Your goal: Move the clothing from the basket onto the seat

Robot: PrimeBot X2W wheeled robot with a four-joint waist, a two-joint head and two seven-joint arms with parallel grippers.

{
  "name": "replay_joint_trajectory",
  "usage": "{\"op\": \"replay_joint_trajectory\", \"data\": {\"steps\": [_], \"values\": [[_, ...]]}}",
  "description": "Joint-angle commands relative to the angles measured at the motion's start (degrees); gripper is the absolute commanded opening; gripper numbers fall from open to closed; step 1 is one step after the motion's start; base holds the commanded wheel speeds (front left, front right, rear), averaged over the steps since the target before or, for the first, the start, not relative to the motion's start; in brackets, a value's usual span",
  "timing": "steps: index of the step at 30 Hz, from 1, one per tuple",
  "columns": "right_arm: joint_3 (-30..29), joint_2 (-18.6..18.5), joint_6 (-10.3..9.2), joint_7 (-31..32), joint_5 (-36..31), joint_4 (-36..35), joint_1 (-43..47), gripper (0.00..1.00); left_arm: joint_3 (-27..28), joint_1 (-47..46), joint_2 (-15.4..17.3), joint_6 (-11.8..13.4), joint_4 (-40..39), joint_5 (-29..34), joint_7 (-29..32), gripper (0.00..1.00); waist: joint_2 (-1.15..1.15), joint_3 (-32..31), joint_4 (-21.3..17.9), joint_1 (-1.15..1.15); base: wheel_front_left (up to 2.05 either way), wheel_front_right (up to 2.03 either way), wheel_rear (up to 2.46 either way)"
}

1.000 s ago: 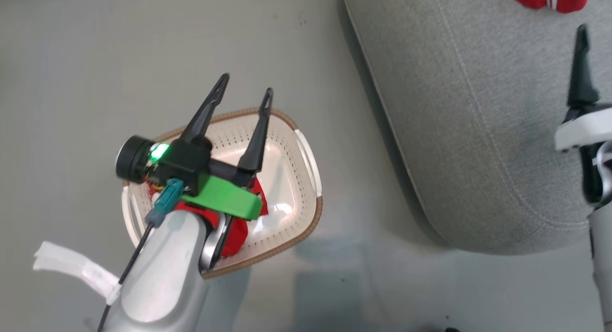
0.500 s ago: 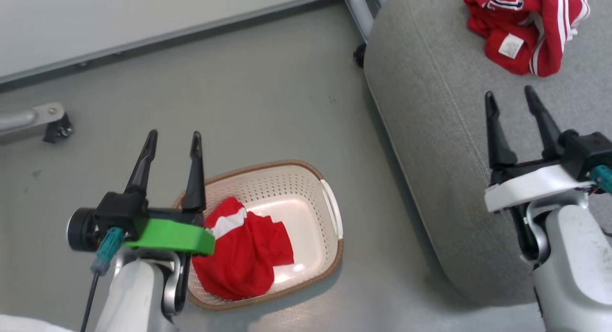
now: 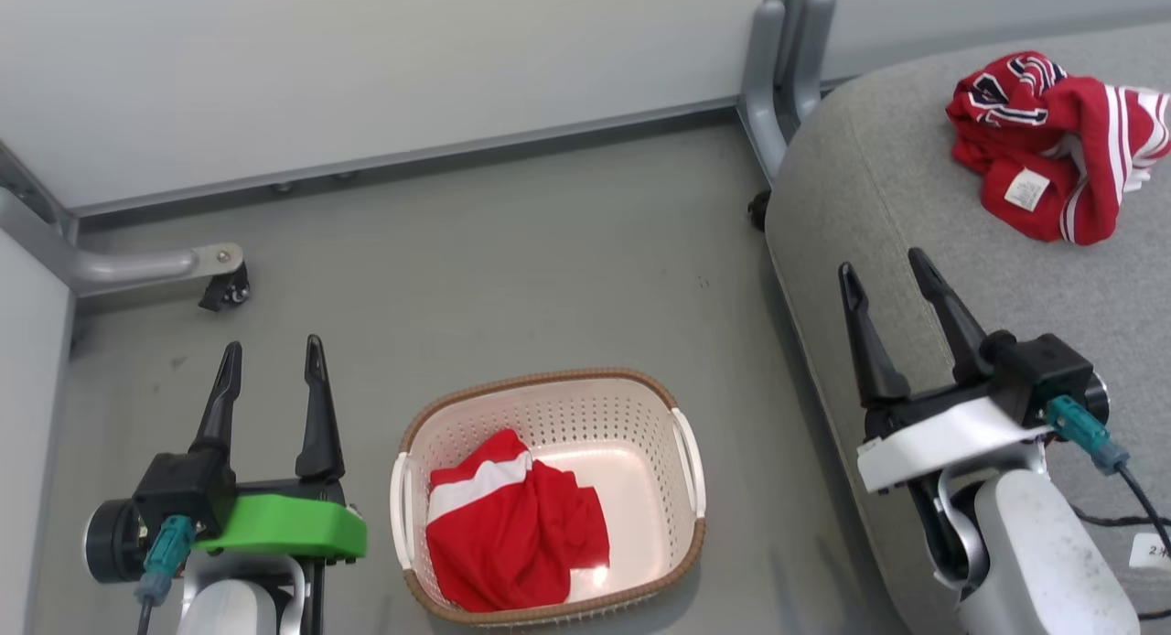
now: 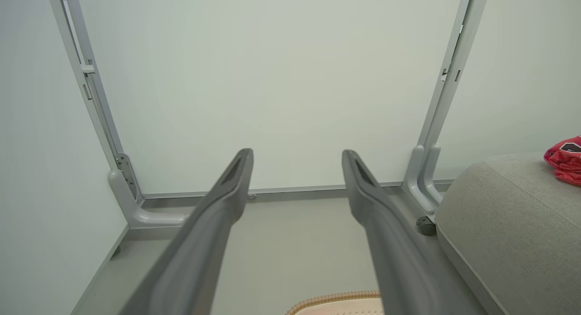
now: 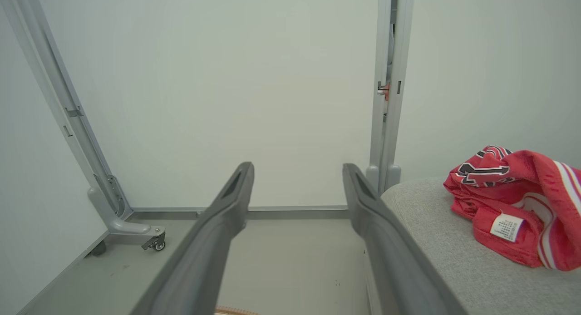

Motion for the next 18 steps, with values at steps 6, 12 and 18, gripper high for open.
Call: {"op": "replay_joint_trajectory", "data": {"steps": [6, 12, 18], "values": [[1.1, 0.7, -0.04, -0.1, 0.1, -2.3, 5.1, 1.0, 1.2, 3.2, -0.2, -0.3, -1.0, 1.1, 0.0, 1.0, 0.0, -3.7, 1.5, 0.0, 0.0, 0.0, 0.0], [0.6, 1.2, -0.04, -0.1, -0.6, -4.5, 9.1, 1.0, 0.9, 5.2, -0.3, -0.7, -1.5, 1.7, 0.0, 1.0, 0.0, -5.0, 1.1, 0.0, 0.0, 0.0, 0.0], [0.0, 1.4, -0.04, -0.1, -1.0, -6.3, 12.2, 1.0, 0.3, 6.6, -0.4, -0.8, -1.6, 2.2, 0.0, 1.0, 0.0, -5.7, 1.2, 0.0, 0.0, 0.0, 0.0]]}}
